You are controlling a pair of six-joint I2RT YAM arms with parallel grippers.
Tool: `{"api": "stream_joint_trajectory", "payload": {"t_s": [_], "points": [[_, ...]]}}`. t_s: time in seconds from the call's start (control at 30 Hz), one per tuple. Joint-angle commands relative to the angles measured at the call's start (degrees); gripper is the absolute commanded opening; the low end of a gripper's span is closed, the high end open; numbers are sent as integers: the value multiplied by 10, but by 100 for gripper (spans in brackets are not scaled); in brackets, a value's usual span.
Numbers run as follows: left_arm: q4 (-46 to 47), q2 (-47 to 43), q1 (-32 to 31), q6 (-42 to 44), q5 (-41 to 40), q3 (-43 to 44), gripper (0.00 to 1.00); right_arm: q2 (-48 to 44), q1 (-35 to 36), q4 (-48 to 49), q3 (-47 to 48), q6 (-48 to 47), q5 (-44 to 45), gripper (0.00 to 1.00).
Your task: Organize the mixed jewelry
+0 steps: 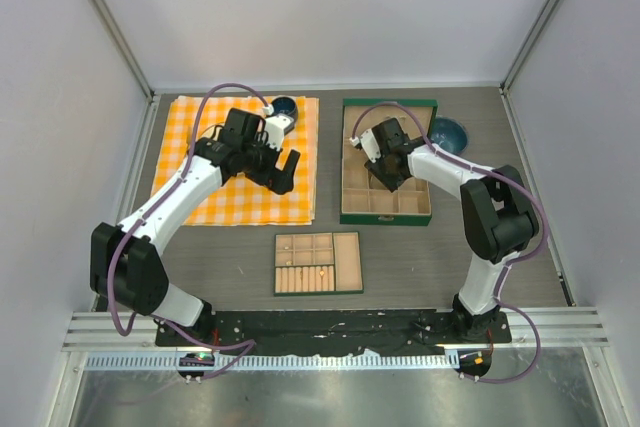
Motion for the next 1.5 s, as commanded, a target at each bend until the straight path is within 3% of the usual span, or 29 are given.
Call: {"api": "stream_joint_trajectory", "payload": {"t_s": [0.0,0.63,1.0,1.13,1.47], "points": [[7,-21,3,-3,11,-4,100,3,4,31,6,13,8,43],[12,-39,3,9,3,-17,100,-85,4,-25,64,27,-15,45],[-82,-29,3,122,73,-69,100,-175,4,-42,25,27,-40,46],[-83,-27,3,122,77,-97,100,-210,7,-68,9,13,-105,46],[-23,-37,3,115,41,-129,100,-313,111,-154,-78,-69,-197,46]]}}
